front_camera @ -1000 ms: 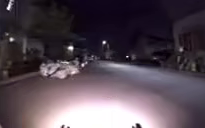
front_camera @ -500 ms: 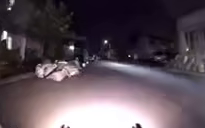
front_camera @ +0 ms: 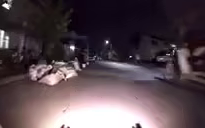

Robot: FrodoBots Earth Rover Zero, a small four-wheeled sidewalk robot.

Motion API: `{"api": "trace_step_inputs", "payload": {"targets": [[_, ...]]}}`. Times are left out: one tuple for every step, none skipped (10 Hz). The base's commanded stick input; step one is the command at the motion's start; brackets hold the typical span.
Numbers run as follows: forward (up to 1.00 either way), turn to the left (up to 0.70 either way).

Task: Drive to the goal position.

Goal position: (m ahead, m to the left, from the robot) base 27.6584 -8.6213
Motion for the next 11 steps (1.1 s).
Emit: {"api": "trace_step_inputs", "payload": {"targets": [[0.85, 0.00], [0.85, 0.00], [0.85, -0.23], [0.85, -0.34], [0.85, -0.34], [0.85, -0.19], [0.85, -0.02], [0.85, 0.00], [0.85, 0.00], [0.85, 0.00], [0.85, 0.00]]}}
